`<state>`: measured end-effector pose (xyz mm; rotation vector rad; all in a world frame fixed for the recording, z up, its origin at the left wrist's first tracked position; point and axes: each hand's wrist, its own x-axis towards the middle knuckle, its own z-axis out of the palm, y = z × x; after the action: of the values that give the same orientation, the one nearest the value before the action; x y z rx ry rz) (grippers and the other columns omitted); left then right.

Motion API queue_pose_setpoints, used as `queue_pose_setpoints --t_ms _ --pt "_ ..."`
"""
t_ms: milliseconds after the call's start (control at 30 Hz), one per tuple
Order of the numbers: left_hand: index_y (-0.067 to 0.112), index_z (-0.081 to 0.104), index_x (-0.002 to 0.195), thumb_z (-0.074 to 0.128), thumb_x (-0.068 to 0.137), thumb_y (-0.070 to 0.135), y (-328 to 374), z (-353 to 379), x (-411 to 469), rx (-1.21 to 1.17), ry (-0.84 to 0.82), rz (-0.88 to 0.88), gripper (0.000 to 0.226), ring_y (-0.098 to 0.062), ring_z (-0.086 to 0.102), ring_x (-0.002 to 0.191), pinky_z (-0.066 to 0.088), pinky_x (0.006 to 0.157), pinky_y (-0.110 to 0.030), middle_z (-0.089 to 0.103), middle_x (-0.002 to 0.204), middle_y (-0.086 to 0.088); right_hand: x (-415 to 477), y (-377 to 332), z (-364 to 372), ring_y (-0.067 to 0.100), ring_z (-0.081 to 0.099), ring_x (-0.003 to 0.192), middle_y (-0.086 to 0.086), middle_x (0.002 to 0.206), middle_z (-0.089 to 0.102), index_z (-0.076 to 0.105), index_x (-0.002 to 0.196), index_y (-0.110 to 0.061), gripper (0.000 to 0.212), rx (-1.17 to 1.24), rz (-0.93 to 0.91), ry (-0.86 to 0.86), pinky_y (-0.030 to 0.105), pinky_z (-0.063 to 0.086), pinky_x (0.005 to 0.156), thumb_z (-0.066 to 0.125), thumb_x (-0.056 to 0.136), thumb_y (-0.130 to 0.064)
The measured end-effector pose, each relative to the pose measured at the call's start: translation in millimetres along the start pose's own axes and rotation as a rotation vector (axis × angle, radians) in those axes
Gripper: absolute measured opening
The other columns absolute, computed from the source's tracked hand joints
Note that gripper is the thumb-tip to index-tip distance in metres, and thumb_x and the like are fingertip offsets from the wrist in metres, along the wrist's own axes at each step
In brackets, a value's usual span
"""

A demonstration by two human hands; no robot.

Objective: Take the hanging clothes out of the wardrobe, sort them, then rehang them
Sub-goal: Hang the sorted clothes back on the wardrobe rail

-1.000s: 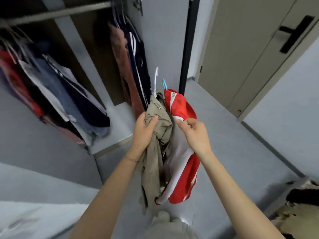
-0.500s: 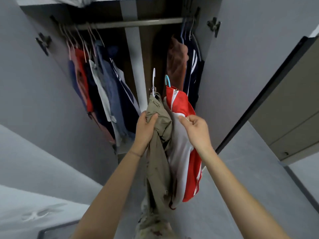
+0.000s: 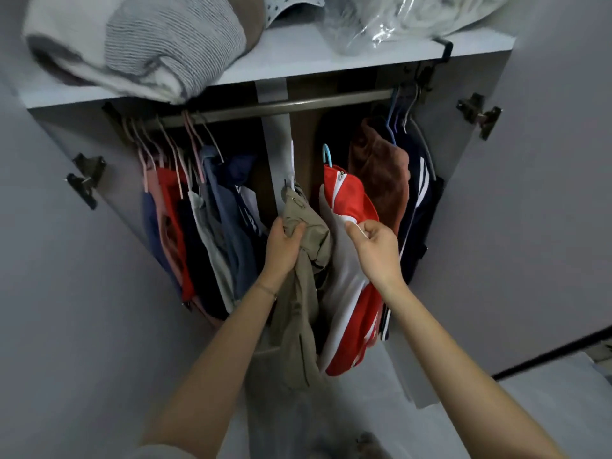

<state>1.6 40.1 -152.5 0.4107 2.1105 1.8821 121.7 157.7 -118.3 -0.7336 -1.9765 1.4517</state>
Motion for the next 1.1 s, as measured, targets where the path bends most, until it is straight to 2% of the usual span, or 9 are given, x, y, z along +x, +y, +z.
queue_pose_setpoints --t_ms 100,267,400,533,633,767,867,1000,1100 --pt "0.009 0.056 0.111 0.055 0.098 0.018 10 -12 51 0.013 0.040 0.021 0.016 -0.019 0.061 0.100 0.049 0.088 -0.029 0.063 0.108 -0.008 43 -5 22 0.005 0.036 0.050 -0.005 0.052 0.040 0.043 0.058 -0.013 0.042 -0.011 -0.043 -0.007 0.027 0.033 0.055 0.064 0.092 -0.025" --pt "0.017 0.053 0.111 0.050 0.099 0.012 20 -31 122 0.001 0.154 0.050 0.013 -0.019 0.058 0.106 0.047 0.091 -0.025 0.060 0.106 0.000 107 -11 55 0.005 0.037 0.048 -0.009 0.050 0.040 0.044 0.057 -0.015 0.042 -0.015 -0.098 -0.055 0.025 0.033 0.053 0.064 0.092 -0.026" --pt "0.003 0.051 0.127 0.048 0.100 0.012 25 -49 171 0.056 0.243 0.027 0.029 -0.023 0.056 0.113 0.046 0.101 -0.033 0.058 0.122 -0.011 147 -10 72 0.005 0.039 0.049 -0.006 0.052 0.042 0.046 0.059 -0.013 0.041 -0.029 -0.149 -0.099 0.022 0.033 0.051 0.064 0.092 -0.026" --pt "-0.008 0.056 0.119 0.047 0.100 0.009 23 -61 204 0.120 0.339 0.019 0.027 -0.034 0.058 0.112 0.046 0.102 -0.043 0.061 0.119 -0.024 175 -9 88 0.008 0.041 0.050 0.002 0.055 0.046 0.051 0.063 0.000 0.041 -0.039 -0.189 -0.163 0.028 0.037 0.052 0.063 0.093 -0.025" --pt "-0.007 0.058 0.112 0.047 0.101 0.013 12 -67 214 0.166 0.402 -0.020 0.026 -0.032 0.060 0.106 0.049 0.094 -0.037 0.063 0.113 -0.022 188 -11 100 0.008 0.040 0.049 0.005 0.054 0.045 0.050 0.063 0.005 0.044 -0.040 -0.219 -0.208 0.029 0.038 0.052 0.063 0.094 -0.025" --pt "0.006 0.052 0.093 0.045 0.101 0.014 -4 -69 212 0.292 0.437 -0.018 0.013 -0.023 0.056 0.086 0.037 0.063 -0.022 0.059 0.092 -0.012 200 -16 117 0.007 0.038 0.048 0.004 0.052 0.040 0.045 0.061 0.002 0.044 -0.063 -0.271 -0.254 0.021 0.033 0.051 0.062 0.094 -0.021" --pt "0.008 0.050 0.093 0.045 0.101 0.014 -6 -72 211 0.316 0.470 -0.001 0.011 -0.019 0.055 0.083 0.037 0.064 -0.022 0.058 0.090 -0.011 206 -21 128 0.006 0.038 0.047 -0.001 0.052 0.038 0.046 0.060 0.001 0.042 -0.036 -0.270 -0.296 0.015 0.032 0.050 0.061 0.095 -0.018" --pt "0.002 0.054 0.104 0.047 0.101 0.019 -4 -70 208 0.437 0.422 -0.003 0.019 -0.025 0.060 0.090 0.043 0.075 -0.028 0.064 0.102 -0.017 211 -21 144 0.008 0.035 0.048 0.000 0.052 0.035 0.041 0.058 -0.008 0.043 -0.025 -0.246 -0.326 0.024 0.030 0.051 0.061 0.095 -0.019" --pt "-0.003 0.050 0.112 0.051 0.099 0.017 -6 -71 201 0.571 0.347 0.039 0.024 -0.032 0.062 0.094 0.047 0.075 -0.032 0.064 0.106 -0.021 215 -21 158 0.010 0.036 0.048 -0.001 0.051 0.035 0.036 0.055 -0.016 0.047 -0.078 -0.252 -0.364 0.026 0.030 0.051 0.059 0.096 -0.020"
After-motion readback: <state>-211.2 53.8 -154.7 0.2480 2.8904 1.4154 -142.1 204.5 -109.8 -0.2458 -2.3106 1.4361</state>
